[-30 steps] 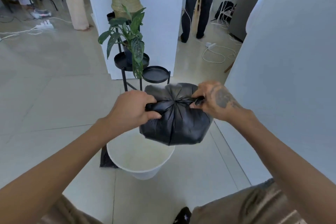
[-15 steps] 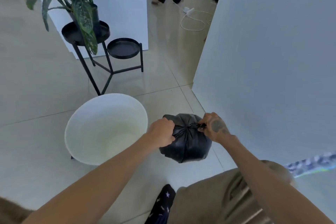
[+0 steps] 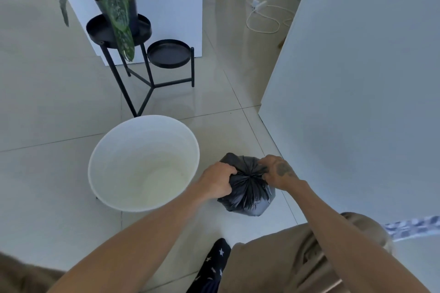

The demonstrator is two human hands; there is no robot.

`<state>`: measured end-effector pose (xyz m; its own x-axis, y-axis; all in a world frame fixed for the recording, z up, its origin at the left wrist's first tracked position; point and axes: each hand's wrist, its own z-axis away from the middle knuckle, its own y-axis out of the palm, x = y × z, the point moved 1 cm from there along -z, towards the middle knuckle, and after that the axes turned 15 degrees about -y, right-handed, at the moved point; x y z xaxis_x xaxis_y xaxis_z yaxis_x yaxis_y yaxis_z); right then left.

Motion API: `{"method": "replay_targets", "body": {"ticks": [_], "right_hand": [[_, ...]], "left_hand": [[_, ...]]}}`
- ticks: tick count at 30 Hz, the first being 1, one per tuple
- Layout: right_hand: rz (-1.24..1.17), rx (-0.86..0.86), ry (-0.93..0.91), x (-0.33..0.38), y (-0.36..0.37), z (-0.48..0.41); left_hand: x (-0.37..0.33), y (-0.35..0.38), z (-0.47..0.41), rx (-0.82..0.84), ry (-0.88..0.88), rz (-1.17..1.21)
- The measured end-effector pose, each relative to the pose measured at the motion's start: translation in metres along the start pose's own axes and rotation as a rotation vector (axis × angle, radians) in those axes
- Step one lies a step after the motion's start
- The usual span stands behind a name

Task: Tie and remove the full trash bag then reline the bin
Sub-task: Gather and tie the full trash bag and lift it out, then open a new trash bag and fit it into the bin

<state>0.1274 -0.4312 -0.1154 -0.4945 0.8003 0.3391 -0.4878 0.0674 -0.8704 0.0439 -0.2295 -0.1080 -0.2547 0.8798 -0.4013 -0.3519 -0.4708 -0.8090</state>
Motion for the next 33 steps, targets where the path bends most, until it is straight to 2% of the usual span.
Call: {"method": "replay_targets", "body": {"ticks": [8,15,21,23,30,33], "right_hand": [[0.041,-0.07,-0.065,0.042,-0.05,-0.009],[-0.034,-0.146,-0.233,0.13,-0.068,-0.053],[-0.062,-0.216,-0.319,0.191,-0.057,-0.094],[-0.057,-0.237,-0.334,0.203,-0.047,-0.109],[0.008,-0.351,-0.321,0.21,-0.009,-0.149],[-0.034,-0.437,-0.304,0.21,-0.002,-0.156]], "left_hand": [[-0.001,-0.06,0.034,-0.133,0.025,-0.061],[0.066,-0.12,0.064,-0.373,-0.013,0.071],[0.166,-0.159,0.088,-0.628,-0.213,0.314],[0.203,-0.162,0.091,-0.663,-0.32,0.388],[0.313,-0.118,0.072,-0.643,-0.655,0.551],[0.345,-0.086,0.057,-0.534,-0.754,0.593]]}}
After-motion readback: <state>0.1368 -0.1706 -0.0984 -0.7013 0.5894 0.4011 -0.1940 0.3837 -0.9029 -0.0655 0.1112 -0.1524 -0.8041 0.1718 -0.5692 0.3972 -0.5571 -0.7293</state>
